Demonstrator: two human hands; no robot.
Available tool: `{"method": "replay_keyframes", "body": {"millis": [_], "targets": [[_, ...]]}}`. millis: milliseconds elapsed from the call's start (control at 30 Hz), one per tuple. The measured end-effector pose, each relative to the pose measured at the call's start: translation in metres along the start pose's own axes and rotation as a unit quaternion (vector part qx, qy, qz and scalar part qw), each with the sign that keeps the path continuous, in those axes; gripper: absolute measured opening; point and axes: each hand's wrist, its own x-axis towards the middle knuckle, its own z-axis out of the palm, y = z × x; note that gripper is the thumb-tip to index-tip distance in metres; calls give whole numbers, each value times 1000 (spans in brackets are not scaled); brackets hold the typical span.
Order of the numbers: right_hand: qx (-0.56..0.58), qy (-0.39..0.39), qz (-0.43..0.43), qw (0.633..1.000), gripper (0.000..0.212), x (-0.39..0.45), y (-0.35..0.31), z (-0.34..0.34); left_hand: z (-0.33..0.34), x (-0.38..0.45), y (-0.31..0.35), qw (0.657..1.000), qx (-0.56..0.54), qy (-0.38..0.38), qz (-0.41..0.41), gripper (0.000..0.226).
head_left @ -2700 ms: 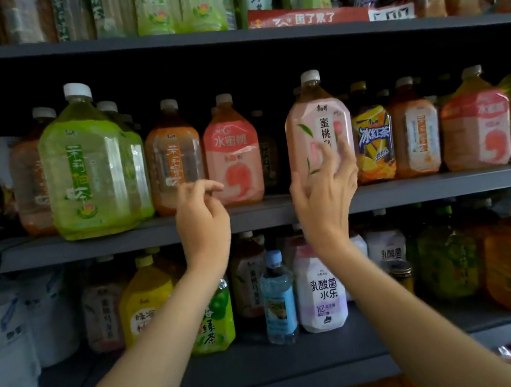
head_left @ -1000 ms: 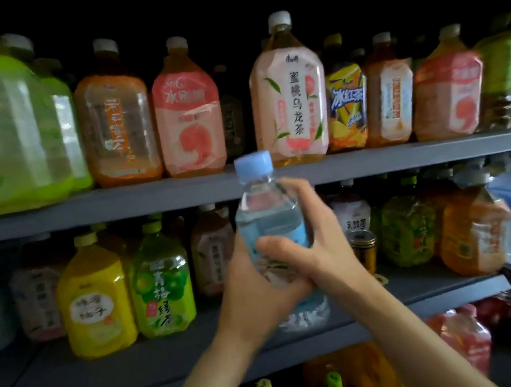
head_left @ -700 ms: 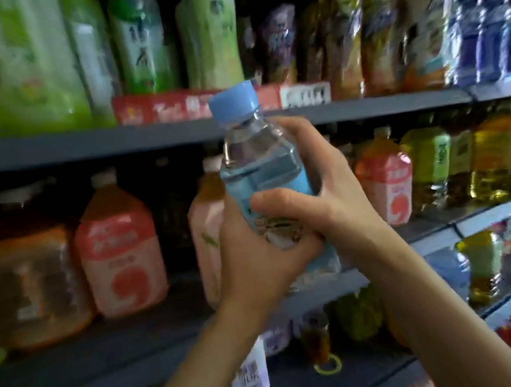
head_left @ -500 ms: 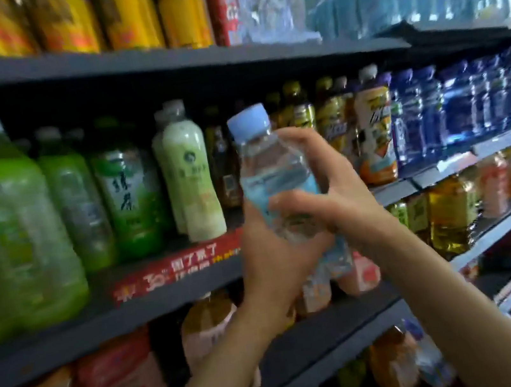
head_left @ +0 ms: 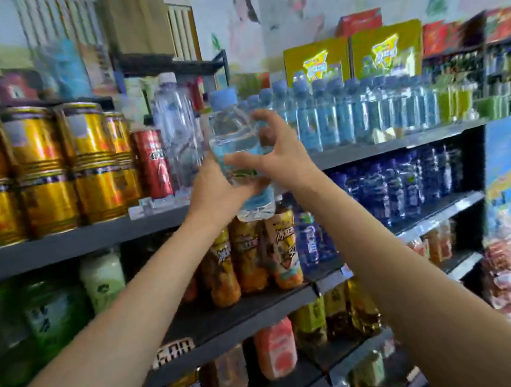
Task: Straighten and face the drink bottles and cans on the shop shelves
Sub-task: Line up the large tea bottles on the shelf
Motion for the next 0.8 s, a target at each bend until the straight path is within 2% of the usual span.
{"method": "replay_keyframes", "body": {"millis": [100,200,300,367,500,567,700,767,800], "targets": [[14,-45,-17,999,60,22,20,-49,52,21,15,999,-12,47,-17,69],[24,-61,6,998,59,40,39,-100,93,39,28,998,-37,-29,-35,68],[112,-63,68,989,51,53,59,-147,116,62,45,991,-14,-112,-76,67],[121,-60,93,986,50,60,72,-172,132,75,53,987,0,-134,-87,66],[96,-43,96,990,58,73,79,-198,171,87,59,992,-10,-76,-99,77],[43,-36,69,996,62,84,76,-201,185,94,63,993,-19,-32,-111,65],[-137,-31,-15,990,89,109,71,-193,198,114,70,995,-5,29,-95,39],[-172,1,-28,985,89,114,69,-196,204,122,75,996,-8,25,-84,30],[-181,22,-33,983,86,115,70,-200,208,125,77,997,16,17,-67,33]]}}
